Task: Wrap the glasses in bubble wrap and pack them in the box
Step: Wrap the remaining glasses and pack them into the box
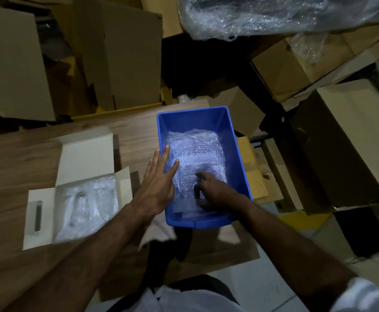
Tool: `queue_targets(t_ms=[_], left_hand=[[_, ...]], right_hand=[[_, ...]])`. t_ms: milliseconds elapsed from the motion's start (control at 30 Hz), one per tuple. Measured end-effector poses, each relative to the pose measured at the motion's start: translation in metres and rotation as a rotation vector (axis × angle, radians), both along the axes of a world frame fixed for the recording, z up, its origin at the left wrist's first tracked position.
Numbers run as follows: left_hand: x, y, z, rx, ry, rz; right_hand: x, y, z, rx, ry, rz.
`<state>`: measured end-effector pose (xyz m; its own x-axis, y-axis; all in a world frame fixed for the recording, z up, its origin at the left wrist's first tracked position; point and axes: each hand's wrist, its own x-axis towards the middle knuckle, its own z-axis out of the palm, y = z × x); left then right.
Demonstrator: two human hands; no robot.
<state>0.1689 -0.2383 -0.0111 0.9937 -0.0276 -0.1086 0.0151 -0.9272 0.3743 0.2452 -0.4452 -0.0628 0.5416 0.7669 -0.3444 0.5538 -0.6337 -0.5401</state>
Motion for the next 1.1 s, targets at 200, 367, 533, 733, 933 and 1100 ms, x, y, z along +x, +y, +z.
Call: queue_targets(t_ms=[200, 367, 533, 733, 933, 1100], left_hand=[[-0.007, 0.017, 0.012, -0.217, 0.086, -0.052], [-0.004, 0.014, 0.018, -0.291, 0.009, -0.029], [0.030, 0.003, 0.055, -0.653, -0.207, -0.018], [-0.002, 0.044, 0.111, -0.796, -0.249, -0.167], [-0.055, 0.090, 0.162, -0.944, -0.438, 0.051], [-0.071, 0.113, 0.194, -0.935, -0.543, 0.578]], right_hand=[[-0.005, -0.011, 0.058, 0.264, -0.318, -0.242], [-0.013, -0.011, 0.105, 0.301, -0.497, -0.298], [-0.022, -0.006, 0.149, 0.467, -0.774, -0.281], [-0.037, -0.009, 0.167, 0.378, -0.656, -0.285], [-0.049, 0.054, 0.224, 0.953, -0.209, -0.479], [-0.078, 0.110, 0.257, 0.933, 0.838, -0.571]])
